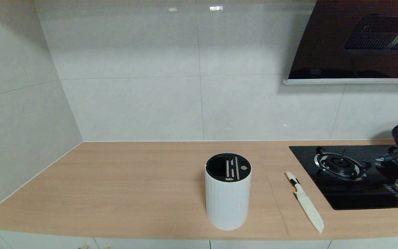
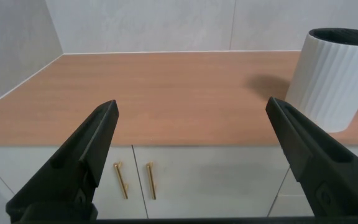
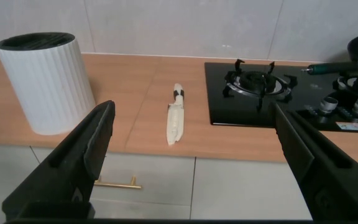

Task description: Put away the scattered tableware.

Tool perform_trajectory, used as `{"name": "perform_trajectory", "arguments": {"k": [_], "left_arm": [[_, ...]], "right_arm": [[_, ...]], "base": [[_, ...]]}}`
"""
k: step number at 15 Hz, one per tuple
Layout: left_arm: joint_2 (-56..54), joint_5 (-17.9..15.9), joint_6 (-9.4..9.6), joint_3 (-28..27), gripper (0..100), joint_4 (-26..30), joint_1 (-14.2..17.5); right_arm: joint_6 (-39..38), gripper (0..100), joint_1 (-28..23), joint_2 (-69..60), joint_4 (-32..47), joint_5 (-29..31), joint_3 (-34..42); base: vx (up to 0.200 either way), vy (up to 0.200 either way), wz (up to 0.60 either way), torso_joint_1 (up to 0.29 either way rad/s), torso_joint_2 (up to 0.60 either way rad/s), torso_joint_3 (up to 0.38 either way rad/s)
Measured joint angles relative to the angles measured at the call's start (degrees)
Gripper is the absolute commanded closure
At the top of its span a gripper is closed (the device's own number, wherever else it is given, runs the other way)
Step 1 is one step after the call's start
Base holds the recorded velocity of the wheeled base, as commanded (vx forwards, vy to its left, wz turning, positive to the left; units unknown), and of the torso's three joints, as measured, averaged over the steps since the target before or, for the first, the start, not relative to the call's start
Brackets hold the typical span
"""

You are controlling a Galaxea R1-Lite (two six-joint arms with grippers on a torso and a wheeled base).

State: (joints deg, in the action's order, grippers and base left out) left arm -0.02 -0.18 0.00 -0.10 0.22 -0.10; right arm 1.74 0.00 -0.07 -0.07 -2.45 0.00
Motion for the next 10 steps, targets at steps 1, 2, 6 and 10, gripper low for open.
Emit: {"name": "perform_trajectory", "arguments": {"k": [1,2,6,10], "left_arm": [[0.00,0.02,0.00,0.00,0,0.00,0.00],[0.00,0.00,0.00,0.00,0,0.02,0.02],[0.00,0.00,0.00,0.00,0,0.00,-0.01],[0.00,0.00,0.00,0.00,0,-0.01,0.00]], "right_arm": [[-0.05,0,0.00,0.00,0.00,0.00,0.00],[-0.09,0,0.00,0.00,0.00,0.00,0.00],[0.00,0,-0.02,0.00,0.00,0.00,0.00],[0.06,0,0.00,0.00,0.00,-0.06,0.00]], "base": [[0.000,0.000,0.00,0.000,0.00,0.000],[0.000,0.000,-0.60,0.002,0.01,0.002],[0.000,0.000,-0.30,0.000,0.00,0.002],[0.000,0.000,0.00,0.000,0.00,0.000]]}}
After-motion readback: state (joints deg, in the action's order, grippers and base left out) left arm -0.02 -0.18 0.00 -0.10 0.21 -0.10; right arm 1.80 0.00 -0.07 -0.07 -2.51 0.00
